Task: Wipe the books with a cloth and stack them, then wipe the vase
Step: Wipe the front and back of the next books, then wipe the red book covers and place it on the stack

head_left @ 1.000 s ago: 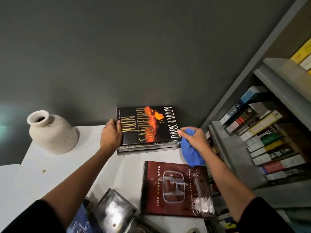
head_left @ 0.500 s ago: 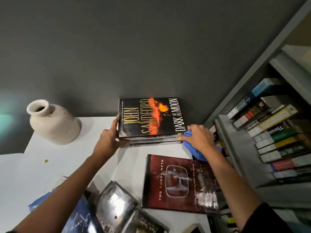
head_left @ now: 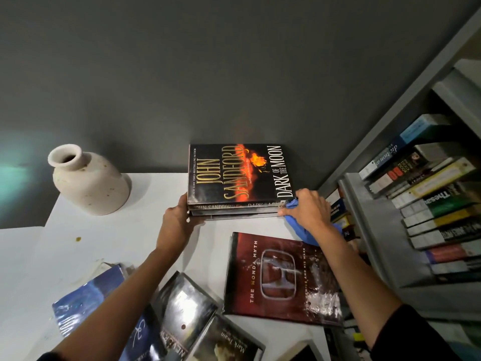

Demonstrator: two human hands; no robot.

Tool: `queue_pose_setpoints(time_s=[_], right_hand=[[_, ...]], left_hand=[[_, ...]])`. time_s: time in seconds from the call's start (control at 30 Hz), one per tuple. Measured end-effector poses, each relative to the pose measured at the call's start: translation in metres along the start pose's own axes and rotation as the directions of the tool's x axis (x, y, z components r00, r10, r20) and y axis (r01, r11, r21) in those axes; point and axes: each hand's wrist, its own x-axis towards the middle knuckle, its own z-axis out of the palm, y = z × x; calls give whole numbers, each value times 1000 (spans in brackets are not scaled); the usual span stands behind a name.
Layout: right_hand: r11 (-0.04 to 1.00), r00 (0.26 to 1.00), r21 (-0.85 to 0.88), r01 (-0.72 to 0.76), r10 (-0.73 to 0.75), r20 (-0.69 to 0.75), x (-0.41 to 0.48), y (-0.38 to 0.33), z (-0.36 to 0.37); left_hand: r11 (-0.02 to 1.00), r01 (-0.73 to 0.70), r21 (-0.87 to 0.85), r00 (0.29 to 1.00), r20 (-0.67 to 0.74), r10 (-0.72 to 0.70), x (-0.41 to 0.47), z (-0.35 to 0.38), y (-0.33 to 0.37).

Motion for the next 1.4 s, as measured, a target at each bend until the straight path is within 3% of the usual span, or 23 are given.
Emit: queue_pose_setpoints(time_s=[0.13, 0.4, 0.6, 0.73, 0.97, 1.2, 1.4], right_hand=[[1000, 1000, -11, 4, -4, -19, 2, 2, 3], [1000, 1000, -14, -10, 10, -7, -1, 1, 1], [993, 981, -60, -104, 113, 161, -18, -9, -13], [989, 987, 44, -139, 134, 91, -51, -12, -19], [961, 997, 276, -32, 11, 80, -149, -30, -34], [902, 988, 418, -109, 52, 147, -250, -9, -25], [853, 940, 414, -319, 228, 254, -333, 40, 7]], left_hand=[[998, -26, 54, 996, -87, 31, -3, 7, 1], [998, 58, 0, 997, -40, -58, 1, 3, 3], [999, 54, 3, 981, 187, -53, -7, -40, 11], [998, -16, 60, 989, 149, 6, -57, -88, 7], [999, 44, 26, 998, 53, -45, -181, -154, -8], [1000, 20, -20, 983, 184, -16, -263, -133, -6], [983, -181, -24, 907, 382, 176, -283, -87, 21]])
